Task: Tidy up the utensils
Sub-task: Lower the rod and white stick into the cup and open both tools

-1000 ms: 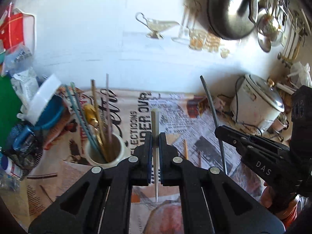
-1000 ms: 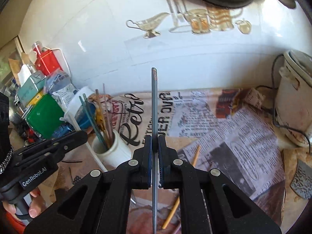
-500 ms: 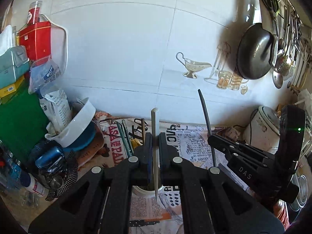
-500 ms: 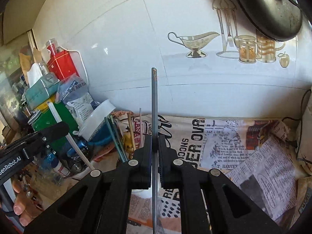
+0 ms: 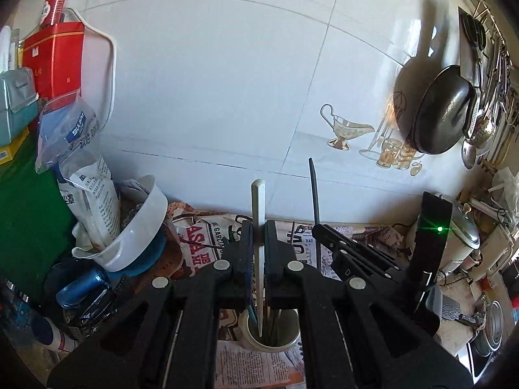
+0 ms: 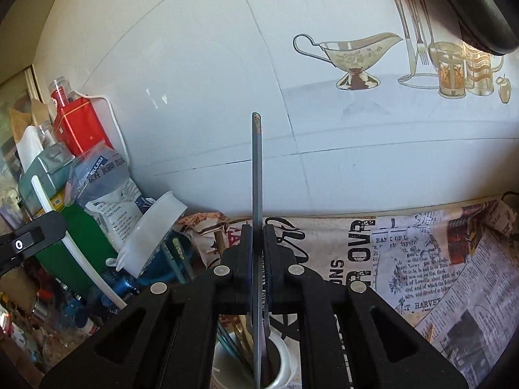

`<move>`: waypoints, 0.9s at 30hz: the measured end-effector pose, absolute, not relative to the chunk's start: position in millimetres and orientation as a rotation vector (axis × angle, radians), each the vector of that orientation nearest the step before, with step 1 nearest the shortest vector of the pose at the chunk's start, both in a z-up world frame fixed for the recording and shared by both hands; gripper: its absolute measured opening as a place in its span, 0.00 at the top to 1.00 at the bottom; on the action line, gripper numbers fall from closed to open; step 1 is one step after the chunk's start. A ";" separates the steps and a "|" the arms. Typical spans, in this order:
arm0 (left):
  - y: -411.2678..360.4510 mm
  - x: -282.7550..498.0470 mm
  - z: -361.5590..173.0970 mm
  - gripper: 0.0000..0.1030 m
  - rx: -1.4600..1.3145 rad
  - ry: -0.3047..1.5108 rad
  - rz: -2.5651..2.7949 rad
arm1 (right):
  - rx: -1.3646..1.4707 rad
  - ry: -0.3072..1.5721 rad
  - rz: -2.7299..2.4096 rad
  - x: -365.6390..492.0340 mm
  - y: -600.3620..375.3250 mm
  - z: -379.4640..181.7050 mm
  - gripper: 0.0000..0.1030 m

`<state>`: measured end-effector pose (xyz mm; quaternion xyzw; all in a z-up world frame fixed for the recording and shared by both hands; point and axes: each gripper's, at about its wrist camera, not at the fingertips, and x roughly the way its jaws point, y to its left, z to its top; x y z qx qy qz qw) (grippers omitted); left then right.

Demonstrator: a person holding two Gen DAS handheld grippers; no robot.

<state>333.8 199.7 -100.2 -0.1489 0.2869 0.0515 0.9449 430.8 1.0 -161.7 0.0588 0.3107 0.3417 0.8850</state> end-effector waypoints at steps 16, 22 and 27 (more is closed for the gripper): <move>222.1 358.9 -152.3 0.96 -0.364 0.674 0.052 | 0.133 0.629 0.628 423.6 13.5 -206.6 0.95; 216.8 361.0 -159.5 0.96 -0.353 0.700 0.041 | 0.121 0.686 0.634 414.2 3.0 -211.7 0.94; 212.3 363.1 -170.5 0.96 -0.338 0.738 0.056 | 0.103 0.752 0.661 405.1 -3.7 -213.4 0.95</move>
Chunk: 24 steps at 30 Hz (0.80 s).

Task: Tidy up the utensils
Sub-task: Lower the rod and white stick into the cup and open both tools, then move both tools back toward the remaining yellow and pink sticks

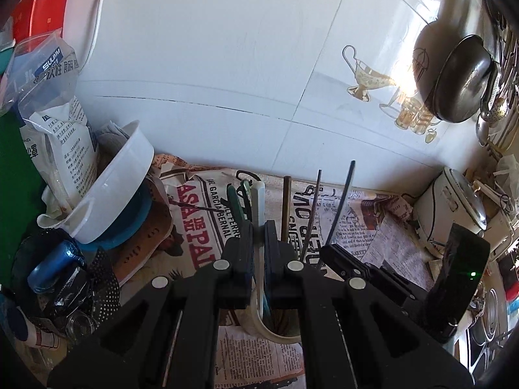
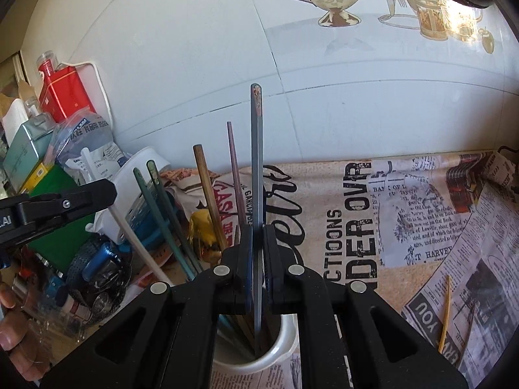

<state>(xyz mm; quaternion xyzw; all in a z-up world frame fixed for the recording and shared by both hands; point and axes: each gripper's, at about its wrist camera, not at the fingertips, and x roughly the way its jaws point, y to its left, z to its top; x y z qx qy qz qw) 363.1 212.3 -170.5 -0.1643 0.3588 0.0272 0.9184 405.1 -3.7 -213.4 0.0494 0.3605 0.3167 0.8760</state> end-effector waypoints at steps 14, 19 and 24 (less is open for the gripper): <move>186.3 345.4 -183.4 0.70 -0.254 0.809 0.147 | -0.063 0.841 0.732 375.2 -19.5 -196.6 0.94; 166.7 328.9 -172.9 0.56 -0.202 0.788 0.173 | -0.085 0.844 0.742 367.2 -33.2 -187.2 0.87; 145.7 315.0 -159.5 0.41 -0.161 0.759 0.195 | -0.094 0.801 0.733 359.8 -55.7 -170.5 0.79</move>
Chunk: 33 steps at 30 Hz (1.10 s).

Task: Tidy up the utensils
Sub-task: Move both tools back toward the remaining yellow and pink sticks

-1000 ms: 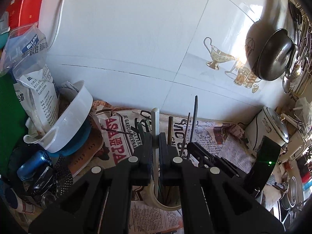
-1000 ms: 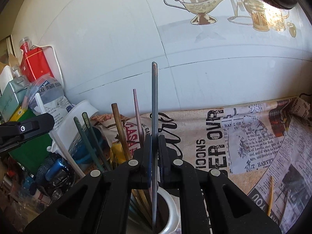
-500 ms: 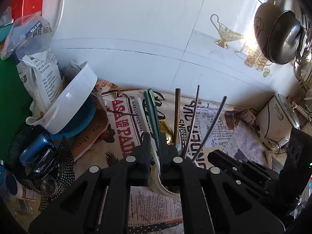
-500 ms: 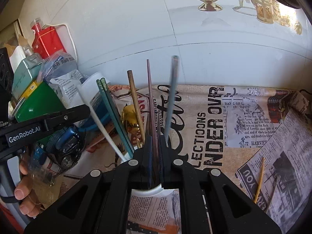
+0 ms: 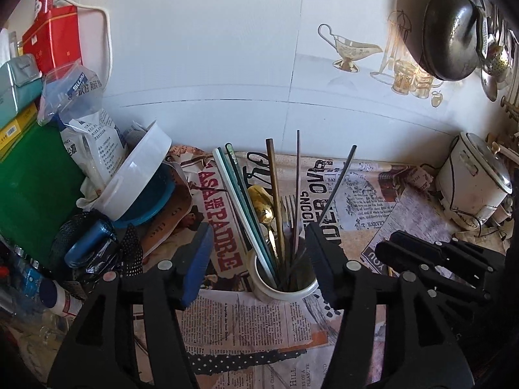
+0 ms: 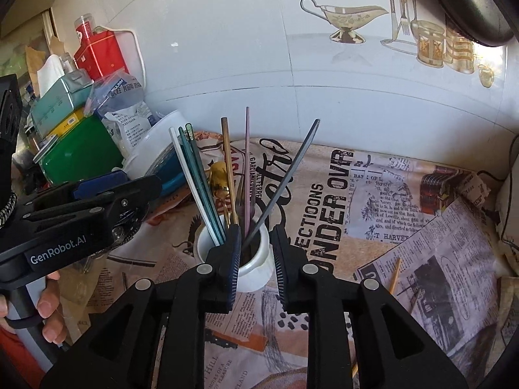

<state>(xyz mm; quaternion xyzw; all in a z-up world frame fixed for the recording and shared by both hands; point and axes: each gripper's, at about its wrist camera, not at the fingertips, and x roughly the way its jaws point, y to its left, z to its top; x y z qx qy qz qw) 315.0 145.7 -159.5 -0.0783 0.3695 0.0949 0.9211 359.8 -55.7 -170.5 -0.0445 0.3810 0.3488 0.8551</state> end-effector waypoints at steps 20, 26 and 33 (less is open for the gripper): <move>39.7 321.3 -200.5 0.14 -0.159 0.839 0.134 | -0.129 0.796 0.590 359.2 -171.1 -177.3 0.62; 14.9 333.2 -235.3 0.14 -0.155 0.918 0.120 | -0.143 0.895 0.536 370.0 -196.7 -213.1 0.62; 2.4 341.0 -275.6 0.14 -0.152 1.008 0.129 | -0.154 1.074 0.500 379.0 -209.7 -277.6 0.62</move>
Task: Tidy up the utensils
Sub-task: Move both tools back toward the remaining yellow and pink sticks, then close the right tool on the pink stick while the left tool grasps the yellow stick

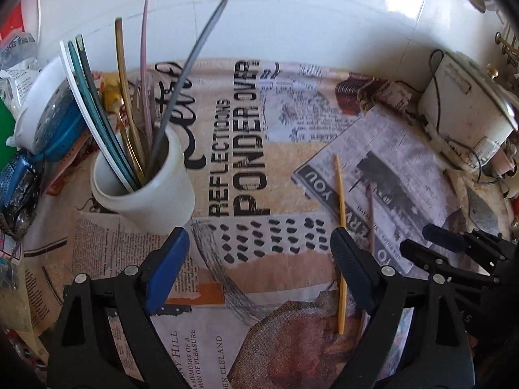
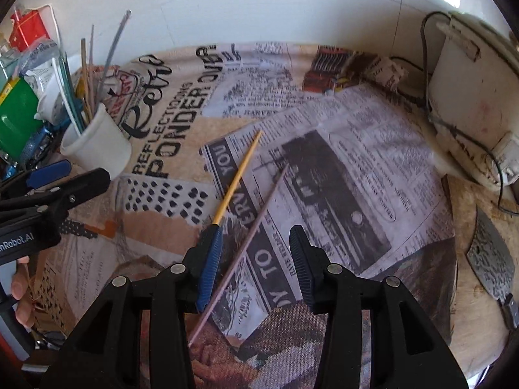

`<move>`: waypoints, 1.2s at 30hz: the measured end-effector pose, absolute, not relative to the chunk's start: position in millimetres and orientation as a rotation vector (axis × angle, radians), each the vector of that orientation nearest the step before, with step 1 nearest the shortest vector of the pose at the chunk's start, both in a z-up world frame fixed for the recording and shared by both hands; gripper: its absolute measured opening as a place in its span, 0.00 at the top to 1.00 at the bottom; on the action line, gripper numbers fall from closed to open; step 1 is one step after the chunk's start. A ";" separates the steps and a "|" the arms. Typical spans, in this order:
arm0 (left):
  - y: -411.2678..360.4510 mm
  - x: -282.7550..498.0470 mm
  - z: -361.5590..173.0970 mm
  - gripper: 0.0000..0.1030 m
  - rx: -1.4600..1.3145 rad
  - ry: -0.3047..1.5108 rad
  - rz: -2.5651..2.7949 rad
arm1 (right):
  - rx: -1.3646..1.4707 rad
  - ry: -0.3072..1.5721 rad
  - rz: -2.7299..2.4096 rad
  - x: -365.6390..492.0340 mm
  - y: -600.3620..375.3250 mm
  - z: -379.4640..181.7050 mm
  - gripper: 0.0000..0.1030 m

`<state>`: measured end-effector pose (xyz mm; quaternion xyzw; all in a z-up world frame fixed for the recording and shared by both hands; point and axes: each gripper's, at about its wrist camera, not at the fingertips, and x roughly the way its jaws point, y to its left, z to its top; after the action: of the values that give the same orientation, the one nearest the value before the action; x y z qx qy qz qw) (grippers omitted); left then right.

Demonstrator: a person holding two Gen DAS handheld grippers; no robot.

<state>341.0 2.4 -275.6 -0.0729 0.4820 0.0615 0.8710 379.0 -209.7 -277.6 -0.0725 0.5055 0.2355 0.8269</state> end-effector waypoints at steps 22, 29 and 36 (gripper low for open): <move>-2.1 346.0 -317.4 0.14 -0.176 1.116 0.105 | -0.253 1.192 0.514 385.5 -215.2 -324.4 0.90; -12.6 352.3 -321.3 0.14 -0.150 1.131 0.060 | -0.209 1.203 0.521 395.6 -212.5 -323.5 0.89; -26.9 365.0 -324.2 0.21 -0.141 1.154 -0.006 | -0.172 1.204 0.574 405.0 -201.2 -324.9 0.94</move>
<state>365.0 -26.9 -324.2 -0.0665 0.5449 -0.0026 0.8359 405.0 -201.2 -324.9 -0.0797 0.5577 0.2660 0.7822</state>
